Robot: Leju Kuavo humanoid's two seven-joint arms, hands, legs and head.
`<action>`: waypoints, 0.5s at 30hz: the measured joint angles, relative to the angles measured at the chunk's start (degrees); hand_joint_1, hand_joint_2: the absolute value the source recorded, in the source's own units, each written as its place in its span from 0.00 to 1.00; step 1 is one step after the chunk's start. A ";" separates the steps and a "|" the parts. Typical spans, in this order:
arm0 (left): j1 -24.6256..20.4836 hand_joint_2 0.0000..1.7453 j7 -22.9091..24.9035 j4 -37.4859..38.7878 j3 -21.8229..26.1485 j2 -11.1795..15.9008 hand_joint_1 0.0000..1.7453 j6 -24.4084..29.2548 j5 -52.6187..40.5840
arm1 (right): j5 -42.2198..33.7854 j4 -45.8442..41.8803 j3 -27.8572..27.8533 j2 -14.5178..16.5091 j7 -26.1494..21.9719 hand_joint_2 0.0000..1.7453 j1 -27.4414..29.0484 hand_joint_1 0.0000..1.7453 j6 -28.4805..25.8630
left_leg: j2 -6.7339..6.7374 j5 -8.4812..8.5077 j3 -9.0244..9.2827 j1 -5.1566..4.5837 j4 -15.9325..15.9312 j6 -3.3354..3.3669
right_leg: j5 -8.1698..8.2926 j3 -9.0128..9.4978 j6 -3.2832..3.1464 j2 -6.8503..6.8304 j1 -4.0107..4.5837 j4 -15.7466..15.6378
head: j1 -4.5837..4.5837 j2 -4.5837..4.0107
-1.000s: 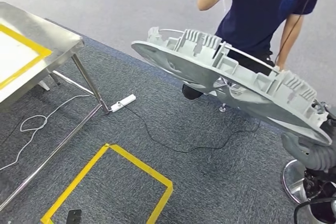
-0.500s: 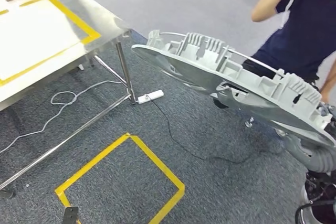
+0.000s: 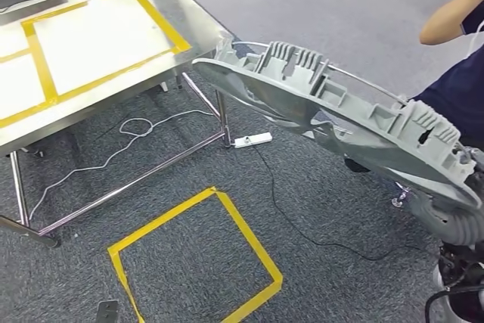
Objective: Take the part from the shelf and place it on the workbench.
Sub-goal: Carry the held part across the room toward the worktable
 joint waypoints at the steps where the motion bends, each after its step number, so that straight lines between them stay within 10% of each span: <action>1: -0.13 1.00 0.00 0.00 -0.01 -0.03 0.00 0.01 0.01 | 0.00 0.01 0.00 0.00 0.00 1.00 0.08 1.00 -0.04 | 0.74 -1.74 -1.90 0.12 3.91 -0.17 | -0.07 0.00 -0.19 -0.83 0.10 0.00 | -0.05 0.00; 4: -0.10 1.00 0.01 0.00 -0.05 -0.05 0.00 0.02 0.07 | 0.00 0.02 0.03 0.00 0.01 1.00 0.18 1.00 -0.10 | 1.08 -1.96 -3.86 0.23 8.04 -0.13 | -0.25 0.12 -0.33 -3.16 0.31 0.00 | -0.06 0.00; 9: -0.37 1.00 0.06 -0.01 -0.25 0.04 0.00 0.03 0.10 | 0.01 0.01 0.01 -0.01 -0.02 1.00 0.17 1.00 -0.11 | 5.80 3.77 3.77 -0.93 -6.51 1.46 | -0.96 0.73 0.42 -6.43 1.12 0.17 | 0.01 0.00; 11: -0.35 1.00 0.10 -0.01 -0.37 0.02 0.00 0.03 0.07 | 0.01 0.01 -0.01 -0.01 -0.02 1.00 0.16 1.00 -0.13 | 4.77 3.71 3.75 -0.98 -7.06 1.90 | -1.17 1.02 0.97 -7.76 1.28 0.00 | 0.11 0.00; 15: -0.19 1.00 0.16 -0.01 -0.43 0.03 0.00 0.03 0.05 | -0.01 -0.04 -0.03 -0.07 -0.07 1.00 0.19 1.00 -0.14 | 1.97 4.09 4.02 -0.22 -7.54 2.81 | -5.00 -1.77 2.17 -2.56 0.92 6.50 | 0.70 0.01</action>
